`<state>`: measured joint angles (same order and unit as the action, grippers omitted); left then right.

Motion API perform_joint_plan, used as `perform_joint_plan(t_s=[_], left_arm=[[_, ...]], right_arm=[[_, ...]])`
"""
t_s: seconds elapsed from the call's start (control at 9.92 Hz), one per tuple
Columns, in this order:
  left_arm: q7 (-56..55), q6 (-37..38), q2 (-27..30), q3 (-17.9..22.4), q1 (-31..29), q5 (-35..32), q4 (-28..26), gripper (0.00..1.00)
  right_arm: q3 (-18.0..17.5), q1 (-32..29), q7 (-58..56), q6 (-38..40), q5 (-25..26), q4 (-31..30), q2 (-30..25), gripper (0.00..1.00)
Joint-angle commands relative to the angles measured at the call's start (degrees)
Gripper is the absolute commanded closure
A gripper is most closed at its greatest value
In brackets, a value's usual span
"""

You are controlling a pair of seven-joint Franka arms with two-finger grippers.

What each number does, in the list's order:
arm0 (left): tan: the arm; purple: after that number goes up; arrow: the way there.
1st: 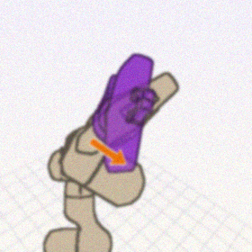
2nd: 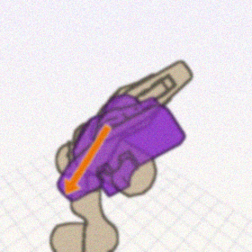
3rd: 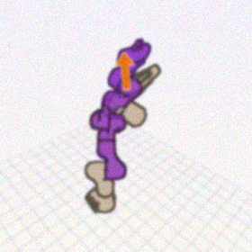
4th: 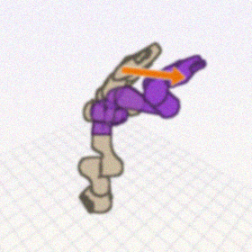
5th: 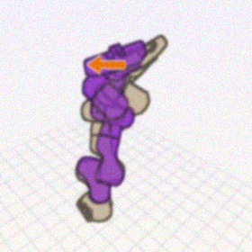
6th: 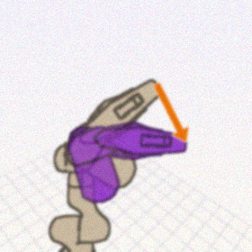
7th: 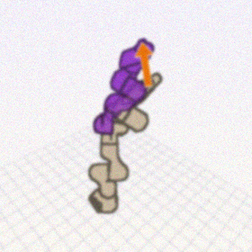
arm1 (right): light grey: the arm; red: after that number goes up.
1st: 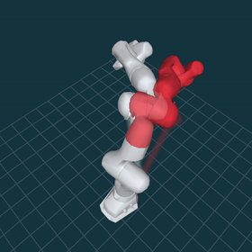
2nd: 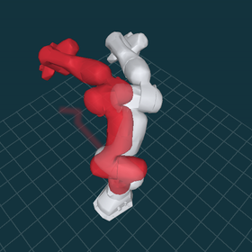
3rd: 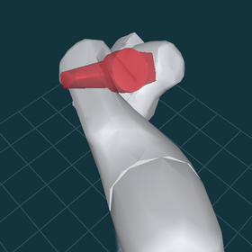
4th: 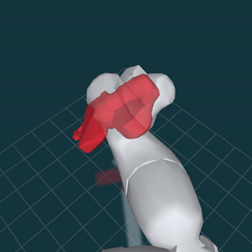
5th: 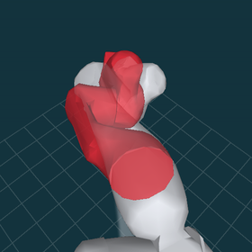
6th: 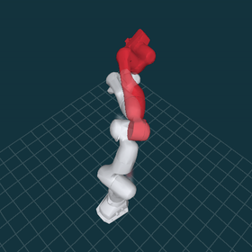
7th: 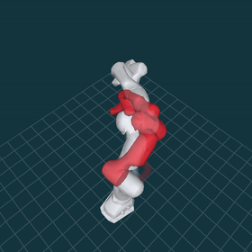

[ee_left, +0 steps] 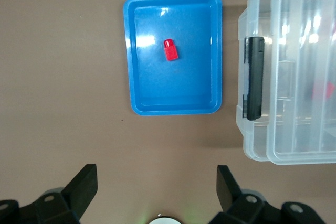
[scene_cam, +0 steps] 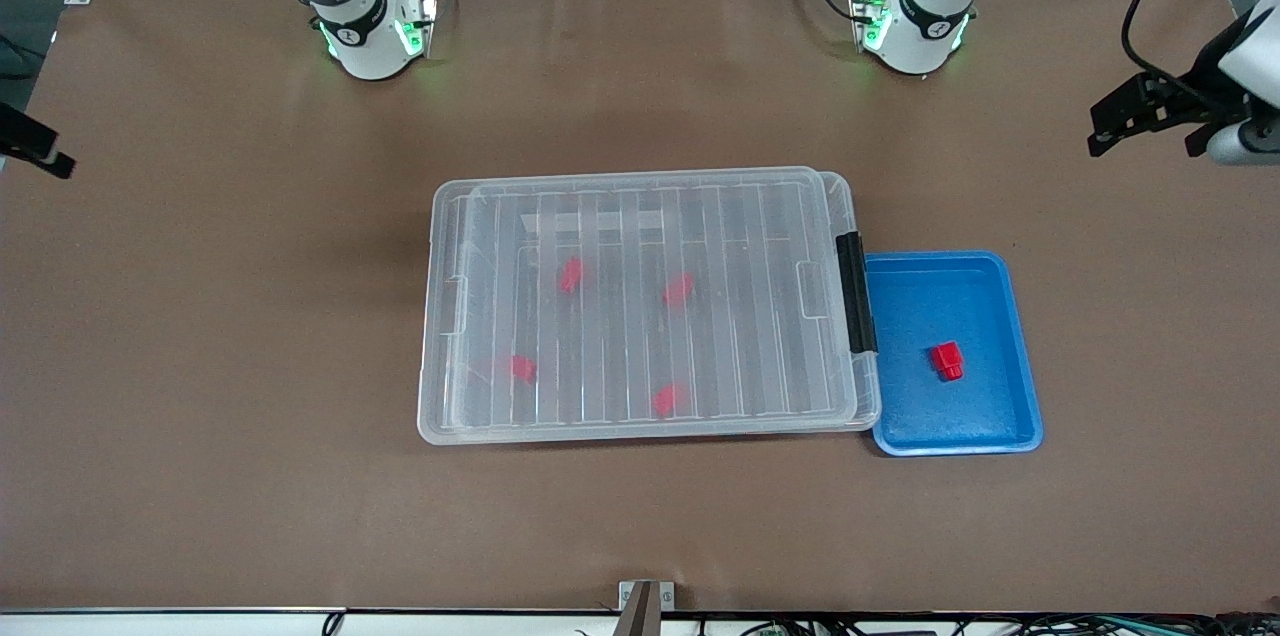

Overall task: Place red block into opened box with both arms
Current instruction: 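Reach the right gripper to the lid edge while the left gripper reaches the tray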

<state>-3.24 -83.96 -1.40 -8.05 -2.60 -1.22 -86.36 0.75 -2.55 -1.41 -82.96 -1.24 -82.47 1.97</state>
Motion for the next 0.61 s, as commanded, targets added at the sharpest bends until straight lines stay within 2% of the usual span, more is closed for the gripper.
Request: perform_joint_plan(t_s=[0.0,0.2,0.3,0.5], left_arm=[[0.08,-7.31,-4.84,-0.21,0.40,-3.25,-5.10,0.00],[-1.15,-21.00,-6.07,-0.30,0.40,-3.61,-15.11,0.00],[-1.24,-26.38,-8.16,-0.30,0.23,-4.31,-18.20,0.00],[-6.30,-33.26,-14.04,-0.21,-0.04,-4.23,-19.90,0.00]], right_arm=[[-2.15,5.51,5.15,-2.45,-0.52,-0.41,5.90,0.00],[-7.67,6.15,12.36,-8.50,-0.52,-0.94,12.06,0.00],[-9.44,6.24,13.00,-12.19,-0.43,-2.94,14.27,0.00],[-10.16,7.11,13.10,-24.11,-0.43,-11.45,14.90,0.00]])
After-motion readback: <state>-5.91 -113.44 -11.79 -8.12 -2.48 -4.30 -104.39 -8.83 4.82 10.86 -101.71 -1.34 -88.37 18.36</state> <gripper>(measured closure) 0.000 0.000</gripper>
